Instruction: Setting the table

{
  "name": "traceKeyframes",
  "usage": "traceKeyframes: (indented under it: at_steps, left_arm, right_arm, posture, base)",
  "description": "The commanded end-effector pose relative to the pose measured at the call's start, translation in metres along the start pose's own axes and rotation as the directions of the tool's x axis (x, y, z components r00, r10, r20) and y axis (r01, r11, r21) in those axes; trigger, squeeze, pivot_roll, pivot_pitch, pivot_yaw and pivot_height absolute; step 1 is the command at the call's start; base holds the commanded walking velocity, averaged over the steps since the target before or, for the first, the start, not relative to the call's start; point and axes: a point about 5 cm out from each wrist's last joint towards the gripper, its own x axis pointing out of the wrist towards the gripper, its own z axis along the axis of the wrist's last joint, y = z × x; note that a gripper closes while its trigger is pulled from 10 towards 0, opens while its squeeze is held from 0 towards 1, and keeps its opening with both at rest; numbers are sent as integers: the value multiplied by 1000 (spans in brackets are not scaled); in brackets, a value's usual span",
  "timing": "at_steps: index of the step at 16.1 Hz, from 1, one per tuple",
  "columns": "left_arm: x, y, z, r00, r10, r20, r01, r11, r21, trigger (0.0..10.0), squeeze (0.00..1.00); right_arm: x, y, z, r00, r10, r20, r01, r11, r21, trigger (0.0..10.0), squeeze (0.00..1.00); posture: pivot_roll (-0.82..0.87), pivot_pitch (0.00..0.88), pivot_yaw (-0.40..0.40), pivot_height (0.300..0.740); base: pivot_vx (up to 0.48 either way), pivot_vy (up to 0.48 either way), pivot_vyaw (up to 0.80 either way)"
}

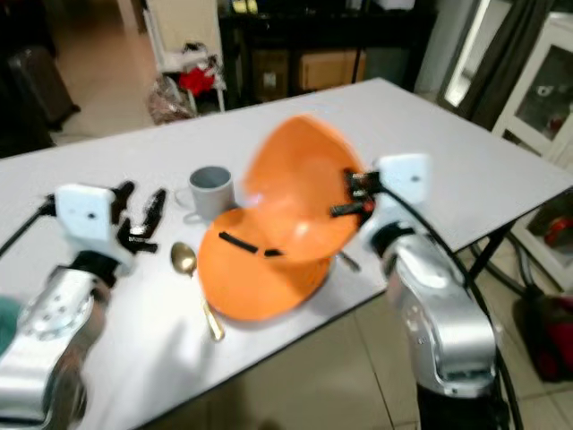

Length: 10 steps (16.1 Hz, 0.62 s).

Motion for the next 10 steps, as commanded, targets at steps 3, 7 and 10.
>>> traceKeyframes:
  at_steps: [3, 7, 10]
  left_arm:
    - [-4, -5, 2, 998, -58, -3, 58, 998, 28, 10000, 0]
    - [-4, 8, 5, 992, -122, -17, 123, 990, 68, 10000, 0]
    - [-5, 16, 2, 960, -263, -92, 271, 958, 94, 10000, 0]
  right_arm:
    - [1, -11, 3, 999, 39, -29, -33, 982, 184, 10000, 0]
    - [11, -12, -1, 977, 167, -132, -125, 952, 280, 10000, 0]
    - [33, -8, -13, 932, 221, -286, -101, 919, 382, 10000, 0]
  posture:
    - [-64, 0, 25, 740]
    - [-67, 0, 40, 740]
    - [-61, 0, 46, 740]
  base:
    - [0, 0, 0]
    - [0, 0, 0]
    - [0, 0, 0]
